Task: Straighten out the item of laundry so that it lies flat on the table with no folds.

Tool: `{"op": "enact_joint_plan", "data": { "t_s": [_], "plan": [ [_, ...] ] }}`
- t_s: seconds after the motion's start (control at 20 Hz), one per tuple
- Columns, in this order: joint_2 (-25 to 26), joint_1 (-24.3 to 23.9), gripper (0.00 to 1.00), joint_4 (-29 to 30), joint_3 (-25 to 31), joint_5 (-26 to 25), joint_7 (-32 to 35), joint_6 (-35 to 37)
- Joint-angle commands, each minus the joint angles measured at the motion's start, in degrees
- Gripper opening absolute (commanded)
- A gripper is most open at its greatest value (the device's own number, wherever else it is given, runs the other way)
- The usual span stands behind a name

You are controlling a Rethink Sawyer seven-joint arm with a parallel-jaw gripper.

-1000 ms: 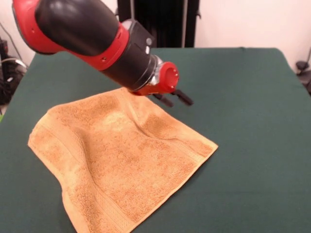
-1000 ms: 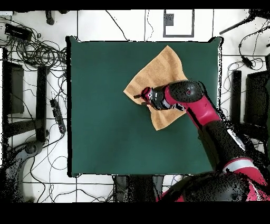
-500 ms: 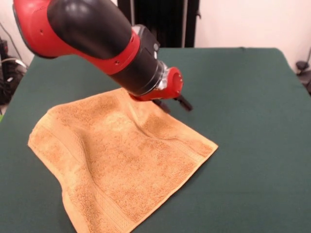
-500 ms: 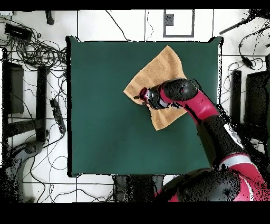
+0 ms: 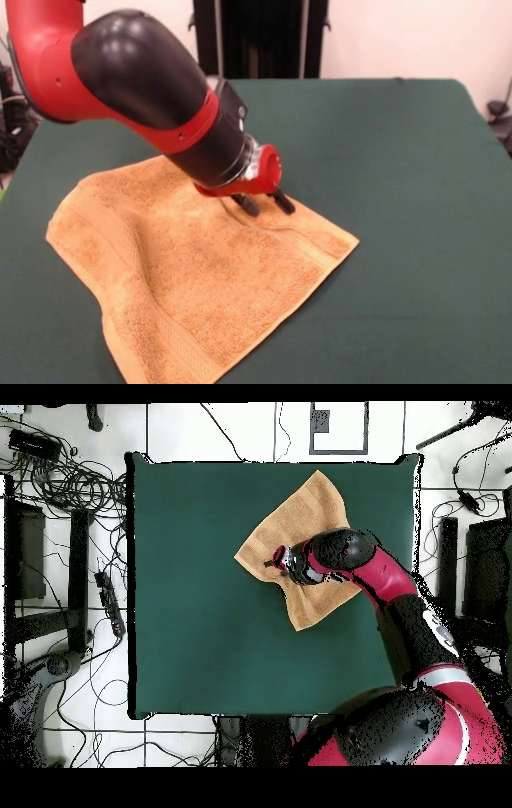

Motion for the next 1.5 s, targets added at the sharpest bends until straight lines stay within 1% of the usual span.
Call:
{"op": "enact_joint_plan", "data": {
  "t_s": [0.05, 0.25, 0.4, 0.6, 0.7, 0.85, 1.0, 1.2, 1.35, 1.5],
  "plan": [
    [4.5, 1.9, 1.00, -3.5, 2.8, -2.6, -3.6, 1.7],
    [8.3, 1.8, 1.00, -6.3, 2.5, -2.4, -3.4, 0.7],
    [10.9, 1.6, 1.00, -7.1, 1.6, -2.3, -2.3, 0.2],
    [16.8, 0.7, 1.00, -10.4, 2.3, -2.3, -4.9, -0.8],
    [18.1, 0.7, 1.00, -10.5, 1.9, -1.2, -3.1, -0.2],
    [17.9, 0.2, 1.00, -8.4, 3.0, 0.7, -2.8, 1.8],
    [17.3, -0.7, 1.00, -5.9, 4.7, 2.5, -4.2, 4.3],
    [16.9, -1.0, 1.00, -4.4, 6.2, 5.3, -3.3, 8.1],
    [16.4, -1.1, 1.00, -3.5, 6.8, 6.8, -2.6, 9.6],
    [16.3, -1.5, 1.00, -2.6, 7.6, 7.2, -3.8, 9.5]
  ]
}}
